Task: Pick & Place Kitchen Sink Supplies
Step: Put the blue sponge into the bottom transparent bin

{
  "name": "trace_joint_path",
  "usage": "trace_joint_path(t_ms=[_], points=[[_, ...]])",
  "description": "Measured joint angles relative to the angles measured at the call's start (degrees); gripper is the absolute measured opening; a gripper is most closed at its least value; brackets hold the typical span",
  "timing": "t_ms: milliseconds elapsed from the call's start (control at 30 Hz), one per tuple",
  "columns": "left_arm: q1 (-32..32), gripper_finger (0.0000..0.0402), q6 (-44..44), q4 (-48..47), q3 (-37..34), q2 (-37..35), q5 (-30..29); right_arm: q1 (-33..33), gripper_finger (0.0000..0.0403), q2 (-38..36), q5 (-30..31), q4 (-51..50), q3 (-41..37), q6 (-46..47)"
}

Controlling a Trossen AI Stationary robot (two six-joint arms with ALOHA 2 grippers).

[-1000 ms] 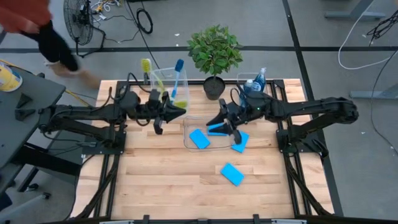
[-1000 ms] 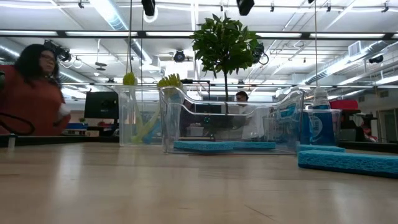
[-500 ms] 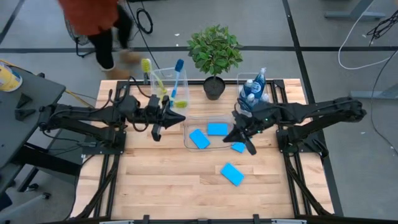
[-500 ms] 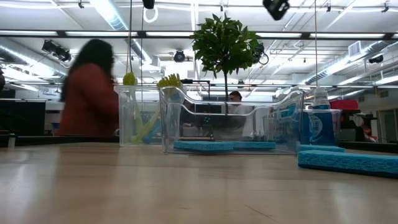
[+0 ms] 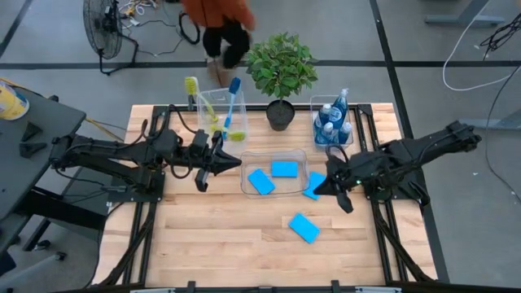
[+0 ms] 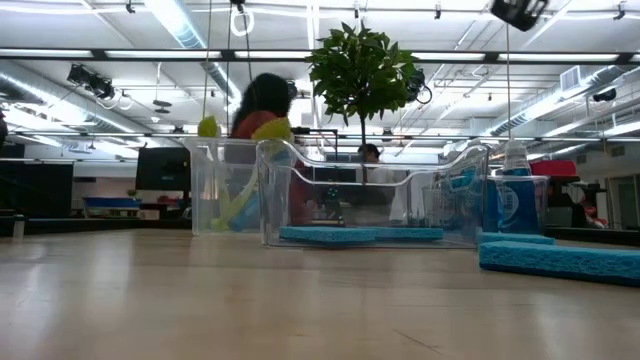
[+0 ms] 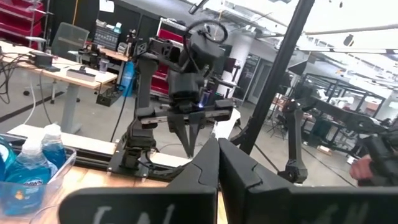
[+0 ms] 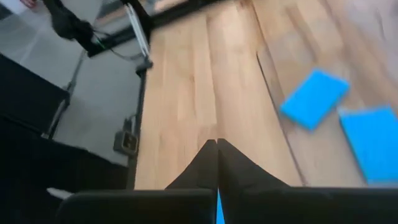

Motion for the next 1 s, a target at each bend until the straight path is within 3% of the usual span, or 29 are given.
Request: trace_joint_path(t_ms=[367,533,667,800,1000], points=[[0.0,0.0011,-0.2,0.0,0.0,0.0,-1.3,3.9,0.0001,0.4,3.2,-17.1,0.0,13.5],[0.0,0.0004,-0.2,0.0,0.0,0.0,-1.3,4.0,0.0,0.4,9.3,-22.2,0.0,20.0],[0.0,0.0007,-0.2,0.0,0.0,0.0,-1.3,4.5,0.0,0.4,13.5,-22.4,0.0,18.3],[0.0,0.0014,-0.2,0.0,0.0,0.0,-2.0,4.5,0.0,-0.1,13.9,-20.8,-2.1,18.5],[0.1,0.0008,-0.2,0.0,0.0,0.0,-2.6,4.4,0.0,-3.6,11.4,-8.6,-11.6,20.5]])
